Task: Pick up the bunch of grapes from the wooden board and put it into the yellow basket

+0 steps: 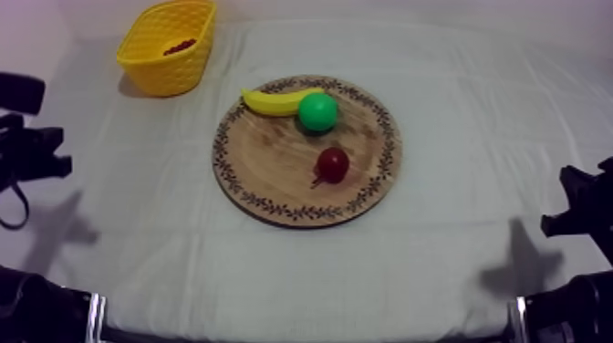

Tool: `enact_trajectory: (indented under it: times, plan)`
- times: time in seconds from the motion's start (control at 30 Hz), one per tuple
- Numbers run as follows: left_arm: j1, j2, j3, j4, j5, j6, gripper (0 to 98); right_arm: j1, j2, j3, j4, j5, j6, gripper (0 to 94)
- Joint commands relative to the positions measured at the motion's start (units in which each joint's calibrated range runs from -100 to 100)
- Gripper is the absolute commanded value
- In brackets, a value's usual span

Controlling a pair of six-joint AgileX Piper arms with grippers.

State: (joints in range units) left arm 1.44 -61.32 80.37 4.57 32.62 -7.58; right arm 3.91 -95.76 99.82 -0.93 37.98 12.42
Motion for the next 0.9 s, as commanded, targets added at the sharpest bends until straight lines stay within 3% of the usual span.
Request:
enact_trajectory:
  times: [0.0, 0.53, 0.77, 0.87]
  plan:
    - [0.17, -10.27, 5.11, -0.22, -0.69, 2.08, 0.0, 0.00, 0.00, -0.04, -0.02, 0.00, 0.01, 0.3]
    - [-0.11, -30.71, 16.58, -0.27, 2.05, 5.21, 0.0, 0.00, 0.00, -0.04, -0.02, 0.00, -0.01, 0.3]
    - [0.32, -35.93, 17.12, -1.77, 5.38, 6.85, 0.0, 0.00, 0.00, -0.04, -0.02, 0.00, 0.01, 0.3]
    - [0.86, -37.67, 17.31, -2.71, 5.33, 9.68, 0.0, 0.00, 0.00, -0.04, -0.02, 0.00, -0.01, 0.3]
